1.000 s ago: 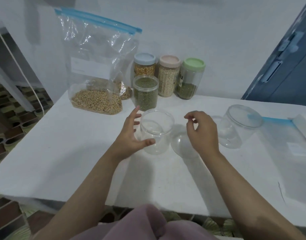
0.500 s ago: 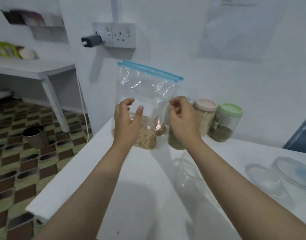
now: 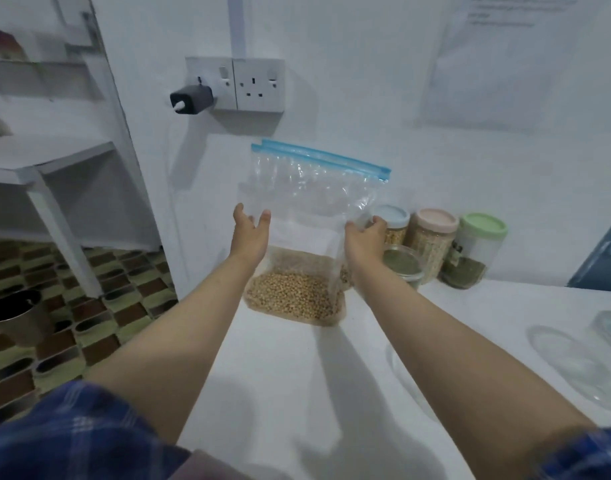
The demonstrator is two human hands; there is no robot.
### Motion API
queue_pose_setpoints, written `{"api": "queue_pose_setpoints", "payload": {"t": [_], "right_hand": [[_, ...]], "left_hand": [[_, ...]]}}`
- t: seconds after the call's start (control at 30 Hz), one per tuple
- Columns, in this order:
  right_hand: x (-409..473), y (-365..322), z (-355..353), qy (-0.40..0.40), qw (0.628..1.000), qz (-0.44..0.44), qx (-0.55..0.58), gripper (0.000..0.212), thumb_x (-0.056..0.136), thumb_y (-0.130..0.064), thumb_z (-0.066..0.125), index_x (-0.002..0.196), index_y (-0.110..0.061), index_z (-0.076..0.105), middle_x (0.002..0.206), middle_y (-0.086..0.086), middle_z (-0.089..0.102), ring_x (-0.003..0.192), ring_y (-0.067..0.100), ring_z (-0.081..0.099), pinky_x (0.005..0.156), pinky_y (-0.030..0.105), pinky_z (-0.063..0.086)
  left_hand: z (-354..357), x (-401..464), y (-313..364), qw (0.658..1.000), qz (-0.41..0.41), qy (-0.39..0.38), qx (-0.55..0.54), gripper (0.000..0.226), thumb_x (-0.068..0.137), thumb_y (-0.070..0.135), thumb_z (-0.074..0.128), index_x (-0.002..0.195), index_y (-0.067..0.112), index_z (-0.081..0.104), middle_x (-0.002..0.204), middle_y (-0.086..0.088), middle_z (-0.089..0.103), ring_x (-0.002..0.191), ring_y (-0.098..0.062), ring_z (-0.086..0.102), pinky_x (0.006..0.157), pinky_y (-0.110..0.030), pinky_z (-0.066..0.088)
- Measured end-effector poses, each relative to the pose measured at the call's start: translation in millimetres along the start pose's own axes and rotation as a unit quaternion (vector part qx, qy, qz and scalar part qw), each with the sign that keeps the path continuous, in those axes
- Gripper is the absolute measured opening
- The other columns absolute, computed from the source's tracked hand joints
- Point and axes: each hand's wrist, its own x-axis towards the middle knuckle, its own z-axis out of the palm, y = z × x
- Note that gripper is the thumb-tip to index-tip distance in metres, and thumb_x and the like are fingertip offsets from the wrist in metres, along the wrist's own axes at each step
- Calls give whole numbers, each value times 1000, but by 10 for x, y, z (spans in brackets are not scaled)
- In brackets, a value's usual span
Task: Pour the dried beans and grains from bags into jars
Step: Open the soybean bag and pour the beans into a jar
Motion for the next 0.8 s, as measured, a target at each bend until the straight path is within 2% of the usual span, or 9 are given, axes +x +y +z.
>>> {"api": "queue_pose_setpoints", "payload": {"t": [0.07,0.13,0.2,0.3,0.43,0.5,0.6,0.67,0.8], "right_hand": [[10,-1,32,11,1000,12,-16,47,96,-24,57,138,-10,43,130,6,54,115,26,54,107,42,42],[-31,-1,43,25,999,-4,-31,22,96,-24,55,114,-11,53,104,4,56,97,22,53,96,39,44],[-110,-6,40,38,998,-31,-25,9,97,-23,55,99,-14,55,90,3,57,88,22,54,86,36,46],[-319,-52,4,45,997,-69,2,13,99,-22,55,88,-15,51,85,4,56,79,20,52,75,31,42],[-625,-80,-137,52,990,-127,35,13,101,-20,53,89,-14,50,80,-2,50,74,12,47,70,26,40],[-755,-115,-251,60,986,-146,49,15,101,-18,52,86,-18,49,78,-6,47,72,9,44,68,21,38],[-917,-251,-450,62,981,-175,51,23,100,-16,54,80,-27,47,79,-6,49,74,10,45,70,20,39],[-1014,-342,-602,58,979,-188,50,20,98,-13,54,83,-24,49,83,-4,52,74,7,47,69,15,40],[-1183,-403,-884,67,979,-188,48,4,97,-10,53,100,-11,51,87,-3,55,68,-1,49,67,15,42]], "left_hand": [[-19,34,-7,1000,-9,-15,-5,64,103,40,45,154,16,16,143,-7,47,132,-24,45,99,-25,31],[-51,43,-23,1000,10,-1,3,51,102,38,49,146,15,36,129,-5,56,121,-23,52,95,-25,36],[-84,30,-77,999,42,22,-12,26,101,33,52,118,15,58,103,3,61,104,-20,58,86,-25,40],[-152,-103,-147,993,93,43,-56,25,101,28,52,86,8,51,75,5,47,73,-12,44,68,-28,33],[-259,-412,-116,983,155,35,-90,33,102,27,52,83,1,43,77,1,42,71,-8,38,64,-22,33],[-300,-572,-66,978,180,20,-105,27,101,27,53,83,8,48,80,2,45,73,-6,41,69,-20,36],[-357,-792,51,972,194,10,-133,24,98,36,54,75,35,47,84,9,51,80,-20,52,79,-35,46],[-380,-923,137,971,183,18,-152,23,97,39,54,75,39,48,86,18,56,91,-28,60,85,-43,50],[-366,-1190,291,961,159,15,-226,10,103,27,49,93,27,49,105,12,63,89,-13,68,78,-29,51]]}}
